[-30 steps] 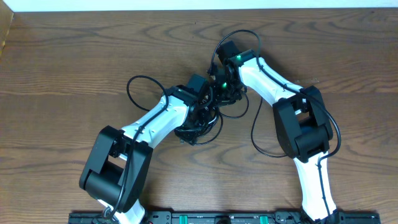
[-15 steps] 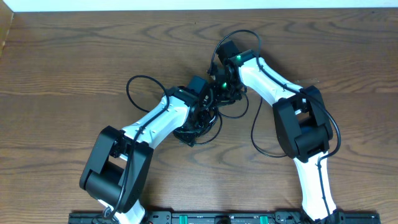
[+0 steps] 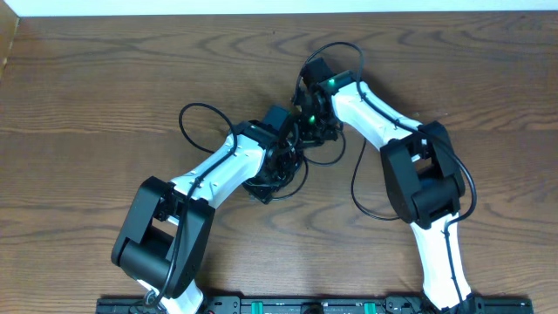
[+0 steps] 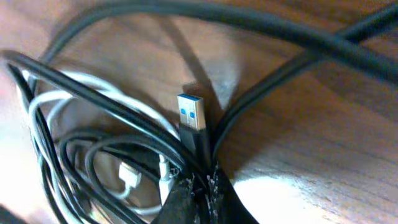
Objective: Untangle cables
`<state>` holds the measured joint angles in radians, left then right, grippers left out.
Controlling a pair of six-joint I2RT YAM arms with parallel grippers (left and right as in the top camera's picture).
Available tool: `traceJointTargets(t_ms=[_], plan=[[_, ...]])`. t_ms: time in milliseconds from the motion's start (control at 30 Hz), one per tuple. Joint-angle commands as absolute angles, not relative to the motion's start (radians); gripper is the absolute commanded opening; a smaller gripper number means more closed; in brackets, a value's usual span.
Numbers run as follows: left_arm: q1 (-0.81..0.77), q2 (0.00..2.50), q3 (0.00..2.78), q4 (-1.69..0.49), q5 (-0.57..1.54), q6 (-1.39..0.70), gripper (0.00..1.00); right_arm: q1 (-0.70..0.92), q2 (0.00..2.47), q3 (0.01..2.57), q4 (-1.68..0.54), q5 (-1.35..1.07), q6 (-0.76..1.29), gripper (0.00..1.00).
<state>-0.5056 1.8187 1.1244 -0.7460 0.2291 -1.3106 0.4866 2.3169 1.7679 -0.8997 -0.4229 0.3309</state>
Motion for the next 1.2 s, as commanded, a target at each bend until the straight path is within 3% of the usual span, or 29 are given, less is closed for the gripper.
traceJointTargets(t_ms=[0,367,533,667,1167], plan=[[-0.505,1.830,1.116,-0.751,0.215,-1.290,0.61,0.471,2.357,1.752,-0.871,-0.254,0.590,0.01],[-0.447,1.830,1.116,-0.746,0.202,-1.290,0.61,0.417,2.357,1.752,-0.863,-0.342,0.673,0.01],[-0.390,1.830,1.117,-0.700,0.291,-1.290,0.61,0.406,2.357,1.752,-0.873,-0.402,0.596,0.01],[-0.369,1.830,1.117,-0.604,0.340,-1.300,0.61,0.423,2.357,1.752,-0.900,-0.389,0.489,0.17],[-0.399,1.850,1.116,-0.580,0.243,-1.446,0.55,0.458,2.357,1.752,-0.902,-0.319,0.481,0.17]])
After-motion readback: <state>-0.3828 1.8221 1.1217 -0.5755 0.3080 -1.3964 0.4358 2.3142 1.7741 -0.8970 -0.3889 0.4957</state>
